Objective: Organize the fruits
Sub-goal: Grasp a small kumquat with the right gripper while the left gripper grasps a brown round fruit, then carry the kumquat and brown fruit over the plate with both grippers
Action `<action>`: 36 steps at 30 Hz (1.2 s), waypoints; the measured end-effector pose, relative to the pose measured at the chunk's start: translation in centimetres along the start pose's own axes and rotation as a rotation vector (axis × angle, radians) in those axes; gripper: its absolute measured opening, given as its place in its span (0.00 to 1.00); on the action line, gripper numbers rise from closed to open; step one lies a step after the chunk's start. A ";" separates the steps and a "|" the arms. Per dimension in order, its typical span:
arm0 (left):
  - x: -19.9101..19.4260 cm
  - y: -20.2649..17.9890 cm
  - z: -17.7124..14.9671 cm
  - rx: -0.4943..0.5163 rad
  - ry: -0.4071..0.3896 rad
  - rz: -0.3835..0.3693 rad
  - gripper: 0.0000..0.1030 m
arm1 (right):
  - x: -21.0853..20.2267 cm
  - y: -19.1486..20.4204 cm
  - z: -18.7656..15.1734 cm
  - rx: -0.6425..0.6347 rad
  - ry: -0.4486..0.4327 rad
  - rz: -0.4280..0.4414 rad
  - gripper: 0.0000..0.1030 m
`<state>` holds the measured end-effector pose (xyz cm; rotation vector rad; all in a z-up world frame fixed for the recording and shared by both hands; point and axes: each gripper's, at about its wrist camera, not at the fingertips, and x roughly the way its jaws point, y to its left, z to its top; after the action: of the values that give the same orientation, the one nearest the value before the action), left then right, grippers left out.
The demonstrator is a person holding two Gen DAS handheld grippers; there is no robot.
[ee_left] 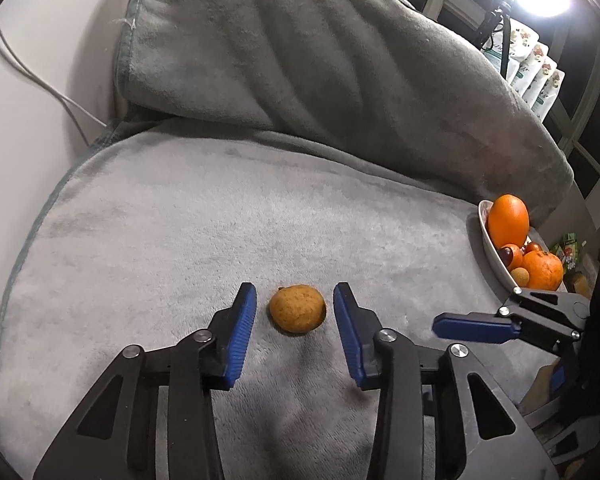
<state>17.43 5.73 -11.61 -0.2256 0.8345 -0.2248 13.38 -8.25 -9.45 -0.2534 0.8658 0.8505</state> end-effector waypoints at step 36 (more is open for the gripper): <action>0.2 0.3 -0.2 -0.030 0.008 -0.007 0.27 | 1.1 0.9 0.7 -0.012 -0.001 -0.017 0.22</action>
<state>17.43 5.89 -12.00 -0.2557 0.8454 -0.2203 13.48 -6.69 -9.66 -0.2709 0.8571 0.8405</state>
